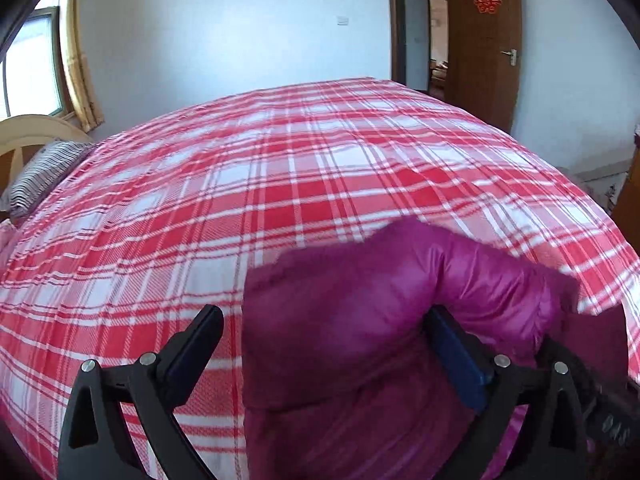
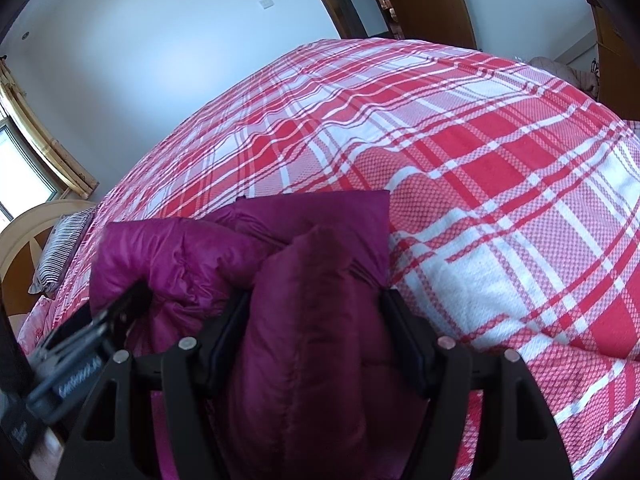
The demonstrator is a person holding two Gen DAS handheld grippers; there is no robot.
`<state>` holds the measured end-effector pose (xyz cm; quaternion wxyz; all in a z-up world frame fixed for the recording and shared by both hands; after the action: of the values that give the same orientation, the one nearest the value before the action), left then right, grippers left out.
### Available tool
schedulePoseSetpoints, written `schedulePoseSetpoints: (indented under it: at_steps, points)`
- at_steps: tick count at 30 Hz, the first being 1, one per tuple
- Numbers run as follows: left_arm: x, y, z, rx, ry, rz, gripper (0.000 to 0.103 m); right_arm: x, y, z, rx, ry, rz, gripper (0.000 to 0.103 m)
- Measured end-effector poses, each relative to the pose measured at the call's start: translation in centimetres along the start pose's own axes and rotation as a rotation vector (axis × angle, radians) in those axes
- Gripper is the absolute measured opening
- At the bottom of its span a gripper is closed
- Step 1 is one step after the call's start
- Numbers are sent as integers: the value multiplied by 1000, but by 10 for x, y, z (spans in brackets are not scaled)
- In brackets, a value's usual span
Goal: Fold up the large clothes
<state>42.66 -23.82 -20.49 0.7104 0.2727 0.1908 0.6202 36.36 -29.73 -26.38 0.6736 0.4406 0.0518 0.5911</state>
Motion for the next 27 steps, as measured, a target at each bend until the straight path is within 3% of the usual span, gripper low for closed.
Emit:
schedulePoseSetpoints:
  at_steps: [3, 11, 27]
  points:
    - [-2, -10, 0, 12, -11, 42, 102, -1, 0, 0, -4, -10, 11, 72]
    - [7, -36, -14, 141, 102, -89, 102, 1, -3, 0, 14, 4, -18, 73]
    - [9, -44, -21, 186, 146, -145, 103, 3, -11, 1, 41, 33, -46, 75]
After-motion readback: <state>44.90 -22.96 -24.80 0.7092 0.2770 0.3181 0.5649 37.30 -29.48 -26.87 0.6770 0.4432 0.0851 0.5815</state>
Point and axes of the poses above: each gripper's, at about its wrist camera, not at the fingertips, and y roughly against the way its jaws point, x to its left, z to its top, the point moved 7 cm from there along -y, roughly the way its jaws point, and after that the axes turned 3 degrees about -x, right-handed, at the moved point
